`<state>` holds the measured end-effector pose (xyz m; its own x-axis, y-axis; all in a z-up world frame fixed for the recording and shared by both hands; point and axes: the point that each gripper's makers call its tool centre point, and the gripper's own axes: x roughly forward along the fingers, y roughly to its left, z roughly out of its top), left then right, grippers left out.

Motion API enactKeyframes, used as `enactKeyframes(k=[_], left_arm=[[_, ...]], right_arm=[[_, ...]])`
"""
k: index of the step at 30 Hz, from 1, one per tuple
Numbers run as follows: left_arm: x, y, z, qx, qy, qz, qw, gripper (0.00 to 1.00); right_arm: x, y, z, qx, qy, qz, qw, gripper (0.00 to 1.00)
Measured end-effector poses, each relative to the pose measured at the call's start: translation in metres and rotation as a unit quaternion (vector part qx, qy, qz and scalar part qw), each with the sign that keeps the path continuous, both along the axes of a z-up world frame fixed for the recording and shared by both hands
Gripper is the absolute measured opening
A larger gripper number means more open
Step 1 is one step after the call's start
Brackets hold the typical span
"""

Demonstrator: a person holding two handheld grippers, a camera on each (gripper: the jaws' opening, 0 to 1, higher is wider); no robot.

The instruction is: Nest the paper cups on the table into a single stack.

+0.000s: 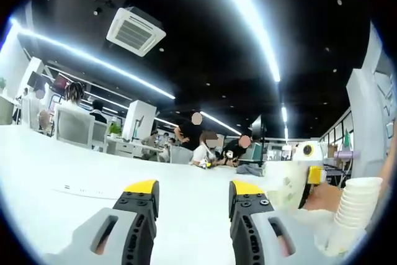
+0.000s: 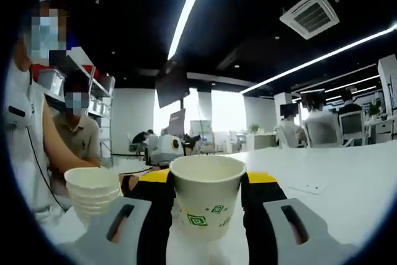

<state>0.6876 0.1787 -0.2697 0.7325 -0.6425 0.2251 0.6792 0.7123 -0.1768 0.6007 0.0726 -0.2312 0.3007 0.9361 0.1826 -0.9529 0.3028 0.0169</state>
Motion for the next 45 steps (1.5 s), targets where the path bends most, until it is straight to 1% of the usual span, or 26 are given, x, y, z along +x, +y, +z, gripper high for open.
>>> enactKeyframes(k=[2,3,6,7,9,11,12,15,19,23,26,29,31,34,36,39,43,45], left_arm=[[0.000,0.000,0.000,0.002,0.000,0.000,1.0000,0.48],[-0.001,-0.001,0.000,0.002,-0.001,0.000,1.0000,0.48],[-0.001,-0.001,0.000,0.002,-0.002,-0.001,1.0000,0.48],[-0.001,-0.001,0.000,0.002,-0.002,-0.001,1.0000,0.48],[-0.002,-0.001,0.000,0.003,-0.002,-0.001,1.0000,0.47],[-0.002,-0.001,0.000,0.004,-0.002,-0.001,1.0000,0.47],[-0.003,-0.001,0.000,0.004,-0.002,-0.001,1.0000,0.47],[-0.004,-0.001,-0.001,0.004,-0.003,-0.001,1.0000,0.47],[-0.004,-0.001,-0.001,0.004,-0.002,-0.002,1.0000,0.47],[-0.006,-0.002,-0.001,0.004,-0.003,-0.003,1.0000,0.47],[-0.006,-0.001,0.000,0.003,-0.003,-0.003,1.0000,0.47],[-0.006,0.000,-0.001,0.002,-0.002,-0.002,1.0000,0.46],[-0.006,0.000,-0.001,0.001,-0.002,-0.002,1.0000,0.46],[-0.007,0.000,-0.001,0.001,-0.002,-0.002,1.0000,0.46],[-0.007,-0.001,-0.001,0.001,-0.002,-0.004,1.0000,0.46],[-0.007,-0.001,-0.001,0.002,-0.002,-0.004,1.0000,0.46],[-0.007,-0.001,-0.001,0.002,-0.003,-0.003,1.0000,0.46],[-0.007,0.000,-0.001,0.002,-0.002,-0.003,1.0000,0.46]], right_arm=[[-0.020,-0.001,0.022,0.022,-0.010,0.014,0.9996,0.46],[-0.035,-0.002,0.039,0.039,-0.016,0.027,0.9987,0.46],[-0.060,-0.001,0.062,0.054,-0.024,0.045,0.9972,0.46],[-0.078,0.001,0.075,0.067,-0.031,0.065,0.9951,0.46],[-0.102,0.005,0.088,0.075,-0.035,0.092,0.9924,0.46],[-0.122,0.010,0.091,0.063,-0.047,0.101,0.9918,0.46],[-0.129,0.012,0.089,0.054,-0.052,0.103,0.9918,0.46],[-0.137,0.019,0.068,0.010,-0.062,0.095,0.9934,0.46],[-0.136,0.026,0.038,-0.043,-0.071,0.079,0.9934,0.46],[-0.136,0.033,0.015,-0.071,-0.068,0.071,0.9926,0.46],[-0.137,0.036,0.001,-0.095,-0.075,0.064,0.9905,0.47],[-0.138,0.037,-0.007,-0.102,-0.074,0.063,0.9900,0.47],[-0.138,0.036,-0.008,-0.101,-0.073,0.059,0.9904,0.48],[-0.137,0.034,-0.008,-0.095,-0.070,0.052,0.9916,0.56],[-0.136,0.032,-0.010,-0.096,-0.071,0.047,0.9917,0.57],[-0.135,0.030,-0.012,-0.095,-0.066,0.042,0.9924,0.61],[-0.133,0.027,-0.018,-0.093,-0.048,0.041,0.9937,0.71],[-0.133,0.025,-0.025,-0.094,-0.035,0.041,0.9941,0.75]])
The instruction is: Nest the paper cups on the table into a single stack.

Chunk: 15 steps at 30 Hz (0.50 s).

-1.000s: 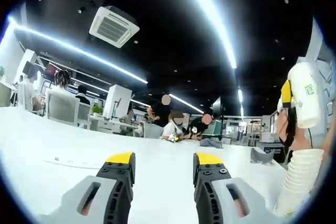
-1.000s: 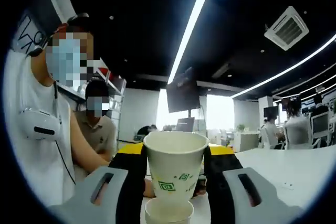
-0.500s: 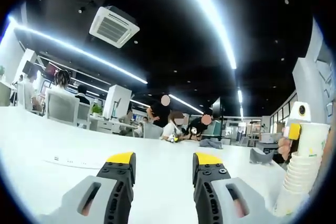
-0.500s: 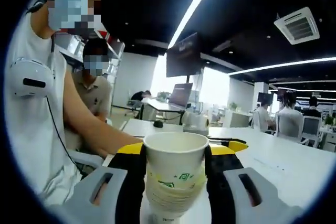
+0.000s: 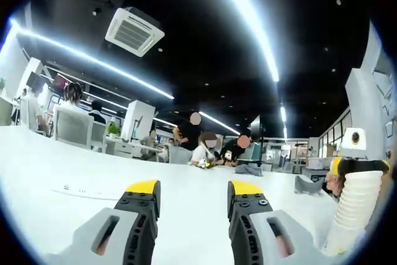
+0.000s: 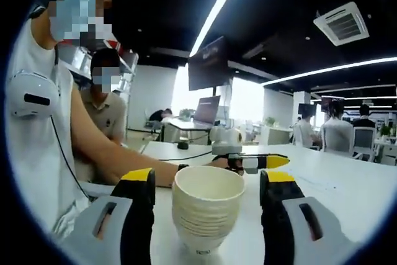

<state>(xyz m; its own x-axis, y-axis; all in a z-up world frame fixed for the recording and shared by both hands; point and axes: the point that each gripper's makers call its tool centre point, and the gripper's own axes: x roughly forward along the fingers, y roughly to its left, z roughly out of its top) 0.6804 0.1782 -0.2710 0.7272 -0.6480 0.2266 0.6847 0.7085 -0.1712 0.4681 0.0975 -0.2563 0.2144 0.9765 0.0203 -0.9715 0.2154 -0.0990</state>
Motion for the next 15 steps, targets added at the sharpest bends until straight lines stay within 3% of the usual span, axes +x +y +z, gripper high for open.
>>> enactKeyframes(k=[7,11,15], left_arm=[[0.000,-0.001,0.000,0.001,0.000,0.000,1.0000,0.46],[0.000,-0.001,0.001,0.002,-0.001,-0.001,1.0000,0.46],[0.000,0.000,0.002,0.001,-0.001,0.000,1.0000,0.46]], right_arm=[[0.005,-0.008,-0.044,-0.017,0.036,-0.004,0.9992,0.79],[0.006,-0.005,-0.068,-0.050,0.039,0.019,0.9978,0.74],[0.010,-0.001,-0.080,-0.059,0.053,0.040,0.9960,0.67]])
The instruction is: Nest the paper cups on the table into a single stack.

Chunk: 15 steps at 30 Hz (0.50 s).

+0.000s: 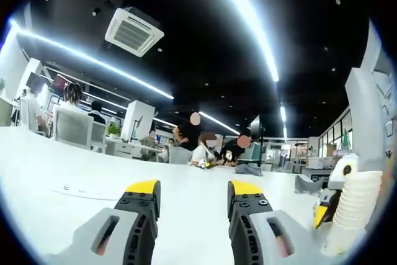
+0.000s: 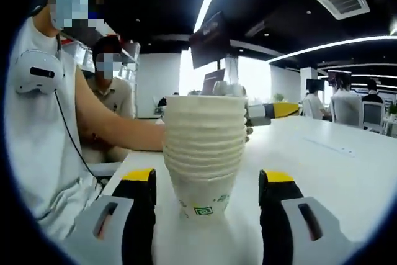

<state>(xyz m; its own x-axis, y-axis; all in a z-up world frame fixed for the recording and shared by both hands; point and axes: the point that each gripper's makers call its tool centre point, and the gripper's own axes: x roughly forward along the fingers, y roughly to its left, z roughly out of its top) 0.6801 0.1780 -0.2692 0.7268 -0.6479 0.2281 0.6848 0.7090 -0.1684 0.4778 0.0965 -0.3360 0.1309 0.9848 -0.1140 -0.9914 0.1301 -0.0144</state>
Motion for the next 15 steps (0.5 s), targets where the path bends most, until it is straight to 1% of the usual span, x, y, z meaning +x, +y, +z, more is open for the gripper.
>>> enactKeyframes(k=[4,8,11,15], left_arm=[[0.001,0.002,0.001,-0.005,0.000,0.002,1.0000,0.46],[0.001,0.005,0.003,-0.007,-0.002,0.006,1.0000,0.46],[0.002,0.007,0.004,-0.008,-0.001,0.008,0.9999,0.46],[0.003,0.008,0.005,-0.011,-0.001,0.009,0.9999,0.46]], right_arm=[[-0.001,0.009,-0.008,-0.004,0.014,0.025,0.9996,0.63],[0.001,0.013,-0.012,-0.010,0.015,0.038,0.9991,0.57],[0.002,0.014,-0.010,-0.006,0.012,0.045,0.9989,0.53],[0.002,0.017,-0.007,0.004,0.017,0.050,0.9986,0.54]])
